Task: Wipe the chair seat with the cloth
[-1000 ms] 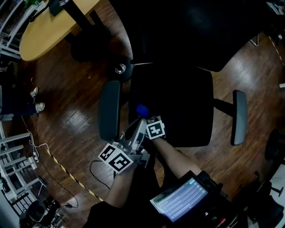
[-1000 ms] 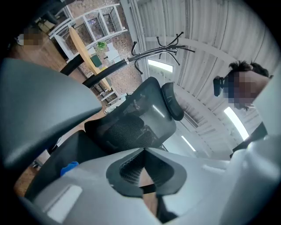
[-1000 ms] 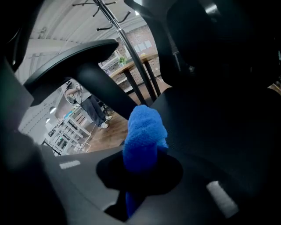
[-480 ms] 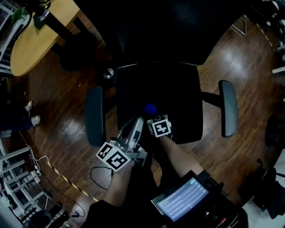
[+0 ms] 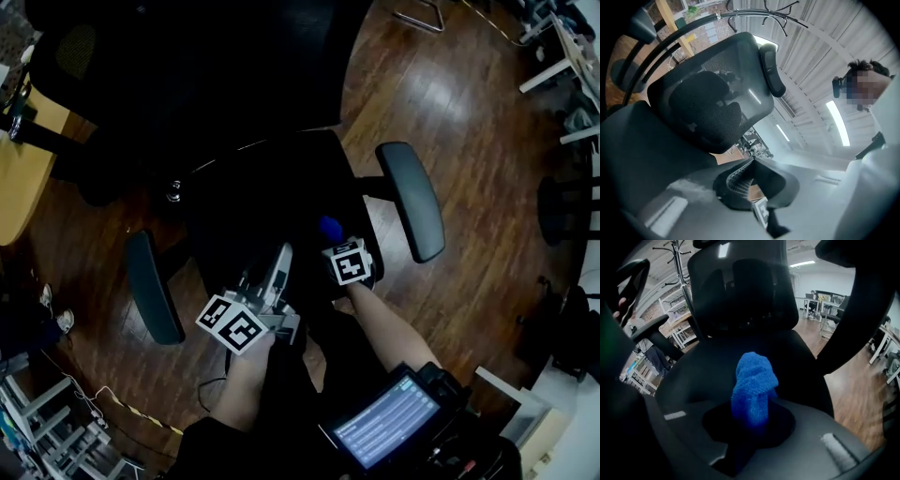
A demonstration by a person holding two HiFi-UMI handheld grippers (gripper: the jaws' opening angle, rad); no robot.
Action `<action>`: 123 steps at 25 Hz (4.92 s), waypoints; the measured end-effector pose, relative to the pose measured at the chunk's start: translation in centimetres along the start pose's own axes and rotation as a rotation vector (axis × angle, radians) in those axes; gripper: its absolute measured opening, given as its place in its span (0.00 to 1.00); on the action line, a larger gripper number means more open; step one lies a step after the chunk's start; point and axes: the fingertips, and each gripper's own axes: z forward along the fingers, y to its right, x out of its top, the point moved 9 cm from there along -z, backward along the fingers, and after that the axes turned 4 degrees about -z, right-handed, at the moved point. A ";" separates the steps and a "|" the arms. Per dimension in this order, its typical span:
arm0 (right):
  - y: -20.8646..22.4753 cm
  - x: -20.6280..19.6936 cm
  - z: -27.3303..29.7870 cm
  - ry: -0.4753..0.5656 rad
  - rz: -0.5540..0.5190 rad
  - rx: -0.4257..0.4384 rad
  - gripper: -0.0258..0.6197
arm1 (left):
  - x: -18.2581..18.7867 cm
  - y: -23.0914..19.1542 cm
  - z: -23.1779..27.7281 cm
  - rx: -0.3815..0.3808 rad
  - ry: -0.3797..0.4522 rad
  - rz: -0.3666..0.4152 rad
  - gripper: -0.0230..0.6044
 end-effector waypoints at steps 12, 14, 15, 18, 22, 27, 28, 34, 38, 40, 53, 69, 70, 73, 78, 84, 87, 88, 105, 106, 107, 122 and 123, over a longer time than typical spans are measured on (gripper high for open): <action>0.4 0.6 -0.7 0.024 -0.008 -0.032 0.11 | 0.8 -0.5 0.2 0.018 0.019 -0.013 0.03; -1.7 1.7 -0.2 0.033 -0.010 0.014 0.11 | 1.9 -0.6 -0.9 0.035 0.050 -0.009 0.03; -3.2 2.2 0.2 0.036 -0.015 0.047 0.11 | 2.4 -0.7 -1.6 0.047 0.069 -0.007 0.03; -8.7 3.8 1.8 0.034 -0.072 0.165 0.11 | 3.7 -0.9 -4.3 0.100 0.140 -0.002 0.03; -16.4 4.2 3.0 -0.003 -0.114 0.315 0.11 | 4.9 -1.1 -8.1 0.161 0.229 0.012 0.03; -24.0 1.5 4.3 -0.068 -0.101 0.423 0.11 | 5.8 -2.0 -12.5 0.220 0.308 0.008 0.03; -24.4 0.9 4.5 -0.067 -0.110 0.418 0.11 | 5.8 -2.2 -13.0 0.226 0.317 0.005 0.03; -24.7 0.7 4.9 -0.083 -0.148 0.436 0.11 | 5.8 -2.8 -13.9 0.229 0.319 0.002 0.03; -22.8 1.0 4.7 -0.088 -0.102 0.403 0.11 | 5.6 -3.1 -12.2 0.202 0.264 0.007 0.03; -20.8 0.7 5.0 -0.097 -0.064 0.364 0.11 | 5.5 -3.4 -10.9 0.187 0.230 0.007 0.03; -3.6 -2.7 0.1 -0.089 0.191 0.096 0.11 | 0.6 -0.5 0.2 0.014 -0.034 0.014 0.03; -1.3 0.5 -5.5 0.090 0.195 0.218 0.11 | 1.9 1.6 -0.6 0.030 -0.026 0.016 0.03; -2.4 1.9 -7.0 0.141 0.198 0.267 0.11 | 2.7 2.2 -1.4 0.035 -0.020 0.019 0.03; -5.6 5.6 -13.4 0.295 0.241 0.426 0.11 | 5.1 5.0 -4.2 0.042 -0.010 0.037 0.03; -9.5 12.1 -25.0 0.596 0.266 0.664 0.11 | 10.2 11.3 -8.0 0.004 0.079 0.044 0.03; -10.9 17.6 -31.8 0.789 0.141 0.788 0.11 | 13.9 16.1 -9.5 -0.072 0.207 0.122 0.03; -10.9 17.9 -33.5 0.833 0.153 0.825 0.11 | 13.4 18.4 -10.0 -0.091 0.230 0.143 0.03; -11.0 17.7 -34.0 0.844 0.167 0.846 0.11 | 13.0 19.1 -10.5 -0.087 0.235 0.154 0.03; -19.2 8.8 -43.0 1.009 0.162 0.877 0.11 | 6.3 24.3 -21.8 -0.270 0.258 0.211 0.03; -19.9 8.2 -43.4 1.011 0.167 0.885 0.11 | 5.9 24.6 -22.4 -0.281 0.260 0.203 0.03; -20.4 7.6 -43.7 1.012 0.167 0.893 0.11 | 5.4 24.9 -22.9 -0.289 0.264 0.195 0.03; -18.4 3.7 -48.3 1.093 0.080 0.893 0.11 | 0.8 28.9 -21.7 -0.316 0.248 0.186 0.03; -18.1 3.5 -48.3 1.099 0.091 0.895 0.11 | 0.6 29.2 -21.4 -0.318 0.239 0.195 0.03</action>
